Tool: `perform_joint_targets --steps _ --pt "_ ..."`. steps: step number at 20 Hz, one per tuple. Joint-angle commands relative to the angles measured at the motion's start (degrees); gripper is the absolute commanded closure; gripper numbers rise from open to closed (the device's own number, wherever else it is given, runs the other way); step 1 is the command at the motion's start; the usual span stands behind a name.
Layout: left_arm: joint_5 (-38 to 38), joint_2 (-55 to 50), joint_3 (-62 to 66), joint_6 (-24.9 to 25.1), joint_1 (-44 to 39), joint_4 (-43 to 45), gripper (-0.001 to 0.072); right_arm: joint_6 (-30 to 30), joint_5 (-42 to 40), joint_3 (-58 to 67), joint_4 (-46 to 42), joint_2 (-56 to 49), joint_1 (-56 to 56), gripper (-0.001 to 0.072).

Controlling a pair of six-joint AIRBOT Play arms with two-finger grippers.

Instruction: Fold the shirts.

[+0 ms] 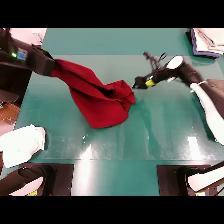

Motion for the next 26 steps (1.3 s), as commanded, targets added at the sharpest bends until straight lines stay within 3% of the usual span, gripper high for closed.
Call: perform_joint_targets --steps 1,4,7,8,9,10,11,14,19,26 --pt "0.48 0.02 7.72 -0.61 0.04 6.27 0.0683 -0.02 0.85 6.71 -5.64 7.23 -4.22 0.0698" --pt "2.29 0.04 15.87 -1.70 0.04 6.58 0.0683 -0.02 -0.17 12.83 -7.63 14.23 -8.04 0.0698" --pt "2.54 -0.09 16.20 -2.95 0.04 4.72 0.0683 -0.02 2.29 11.58 -7.32 17.29 -9.14 0.0694" --pt "1.62 -0.09 15.06 -2.95 0.04 4.74 0.0683 -0.02 4.00 9.31 -6.12 17.51 -8.76 0.0640" --pt "0.70 -0.09 13.68 -2.95 0.04 4.79 0.0683 -0.04 4.98 6.60 -3.63 17.42 -8.22 0.0409" --pt "-0.48 -0.09 11.96 -2.95 0.04 4.92 0.0683 -0.07 5.03 3.54 -0.76 16.92 -7.37 0.0223" --pt "-1.51 -0.09 10.36 -2.95 0.04 4.94 0.0683 -0.13 4.85 0.42 2.10 15.96 -6.03 0.0179" --pt "-4.15 -0.09 5.84 -2.95 0.04 4.92 0.0683 -1.92 2.58 -6.03 5.68 11.23 -0.90 0.0179" --pt "-6.19 -0.15 2.80 -2.97 0.04 4.90 0.0683 -2.05 -10.38 -7.19 10.80 1.75 4.72 0.0182" --pt "-6.08 -0.15 2.82 -2.97 0.04 4.85 0.0683 -2.03 -5.03 5.95 13.51 -13.68 6.69 0.0184"
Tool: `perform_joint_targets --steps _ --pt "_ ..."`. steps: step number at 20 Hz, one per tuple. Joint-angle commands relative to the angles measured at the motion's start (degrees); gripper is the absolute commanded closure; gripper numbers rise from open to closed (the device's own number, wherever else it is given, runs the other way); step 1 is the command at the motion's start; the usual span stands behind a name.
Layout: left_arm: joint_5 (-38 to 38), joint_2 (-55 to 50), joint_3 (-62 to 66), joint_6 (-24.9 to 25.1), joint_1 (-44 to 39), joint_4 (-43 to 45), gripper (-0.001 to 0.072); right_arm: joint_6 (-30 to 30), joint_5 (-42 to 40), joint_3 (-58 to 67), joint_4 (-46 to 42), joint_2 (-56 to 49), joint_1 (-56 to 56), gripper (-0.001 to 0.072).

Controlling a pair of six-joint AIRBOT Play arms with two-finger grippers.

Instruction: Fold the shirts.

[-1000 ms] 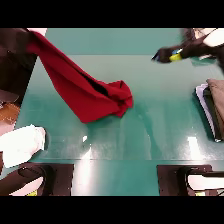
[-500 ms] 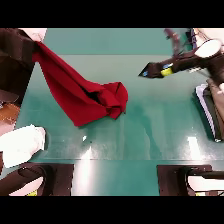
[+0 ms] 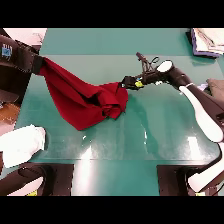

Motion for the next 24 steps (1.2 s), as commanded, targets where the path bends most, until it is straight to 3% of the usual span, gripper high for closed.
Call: perform_joint_targets --steps 1,6,8,10,12,13,15,20,24 --pt "-0.24 -0.02 -0.13 0.02 0.02 -0.04 0.0683 0.02 2.91 6.95 1.20 -7.30 1.51 0.0184" --pt "-0.22 -0.02 -0.13 0.02 0.02 -0.02 0.0683 0.92 3.91 10.56 0.63 -11.02 3.76 0.0190" --pt "0.17 -0.02 -0.13 0.02 0.02 -0.02 0.0683 0.92 3.54 10.56 1.25 -10.99 4.24 0.0289" --pt "0.22 -0.02 -0.13 0.02 0.02 -0.02 0.0683 0.92 3.63 10.56 1.25 -10.99 4.94 0.0315" --pt "0.20 -0.02 -0.13 0.04 0.02 0.02 0.0683 0.87 3.54 10.56 1.20 -10.82 5.25 0.0669" --pt "0.17 -0.02 -0.13 0.04 0.02 0.09 0.0683 0.85 3.34 10.56 1.03 -10.49 5.25 0.0697" --pt "0.24 0.07 -0.13 0.07 0.02 0.92 0.0683 0.85 2.99 10.56 0.48 -8.09 3.85 0.0698" --pt "0.50 0.17 6.60 -0.17 0.02 14.62 0.0684 0.87 3.54 10.56 0.59 7.96 -8.33 0.0698" --pt "4.24 0.26 15.76 -0.15 0.02 15.28 0.0683 0.85 2.91 10.58 0.68 24.57 -20.20 0.0698"
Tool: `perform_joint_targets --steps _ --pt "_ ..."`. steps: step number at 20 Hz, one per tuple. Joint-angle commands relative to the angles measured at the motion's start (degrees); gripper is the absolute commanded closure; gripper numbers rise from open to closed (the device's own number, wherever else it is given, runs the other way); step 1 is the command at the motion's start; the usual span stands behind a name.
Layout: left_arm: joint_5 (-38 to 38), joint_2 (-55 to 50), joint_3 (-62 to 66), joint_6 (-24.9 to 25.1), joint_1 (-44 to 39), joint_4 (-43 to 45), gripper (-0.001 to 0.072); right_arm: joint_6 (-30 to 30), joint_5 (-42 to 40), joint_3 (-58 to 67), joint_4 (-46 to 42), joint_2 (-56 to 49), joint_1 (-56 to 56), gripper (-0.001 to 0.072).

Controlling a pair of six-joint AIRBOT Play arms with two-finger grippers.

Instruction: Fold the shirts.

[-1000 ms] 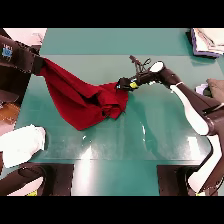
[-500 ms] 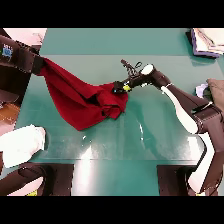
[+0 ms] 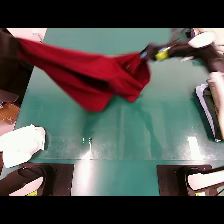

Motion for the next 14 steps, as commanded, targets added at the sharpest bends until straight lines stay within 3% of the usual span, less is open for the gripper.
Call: perform_joint_targets --steps 1,5,10,14 --pt "4.44 0.74 6.10 -0.09 0.02 2.75 0.0683 -0.02 -0.59 0.02 0.04 14.29 -9.84 0.0698" --pt "11.08 4.50 5.88 -1.40 0.02 2.69 0.0683 -0.02 -2.34 0.02 0.02 26.69 -17.86 0.0698" --pt "12.59 8.66 6.05 -1.38 0.02 2.25 0.0683 -0.02 -2.54 0.00 0.00 37.03 -26.69 0.0698" --pt "14.78 12.00 6.12 -1.40 0.02 -5.38 0.0683 0.00 -1.07 0.00 -0.04 43.98 -33.99 0.0698"
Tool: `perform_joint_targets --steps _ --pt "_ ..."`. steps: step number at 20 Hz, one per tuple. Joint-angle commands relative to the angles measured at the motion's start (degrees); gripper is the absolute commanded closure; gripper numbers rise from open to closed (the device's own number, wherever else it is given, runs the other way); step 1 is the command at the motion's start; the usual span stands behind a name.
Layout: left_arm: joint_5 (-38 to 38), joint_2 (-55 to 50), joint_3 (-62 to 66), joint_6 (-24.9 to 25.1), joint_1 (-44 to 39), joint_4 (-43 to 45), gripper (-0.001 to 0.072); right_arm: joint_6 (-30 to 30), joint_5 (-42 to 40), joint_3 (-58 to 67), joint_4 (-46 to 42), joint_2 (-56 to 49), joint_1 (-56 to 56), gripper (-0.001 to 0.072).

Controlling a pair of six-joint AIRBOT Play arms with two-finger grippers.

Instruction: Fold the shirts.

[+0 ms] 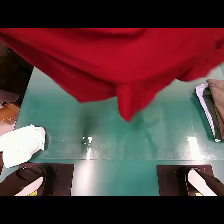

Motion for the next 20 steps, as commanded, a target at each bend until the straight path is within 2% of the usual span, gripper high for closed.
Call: perform_joint_targets --steps 1,5,9,14,17,20 --pt "3.19 2.69 0.00 -0.04 0.02 -8.28 0.0683 0.09 1.92 0.00 -0.09 6.34 -7.08 0.0698" --pt "2.38 2.32 -1.62 -0.02 0.02 -19.08 0.0683 6.16 11.28 -1.57 -0.02 7.78 -11.85 0.0698" --pt "-2.56 -1.57 -16.15 -0.02 0.02 -16.06 0.0684 10.60 19.19 -16.87 0.00 7.67 -11.74 0.0698" --pt "1.07 -12.70 -35.30 0.22 0.02 -14.82 0.0683 9.53 14.84 -41.35 -0.13 2.58 -11.52 0.0698" --pt "5.22 -20.20 -38.80 0.46 0.02 -14.78 0.0683 4.85 9.92 -44.92 -3.04 -6.05 -7.50 0.0698" --pt "7.32 -25.42 -38.80 0.46 0.02 -14.84 0.0683 4.46 3.41 -42.05 -8.76 -14.49 -1.42 0.0697"
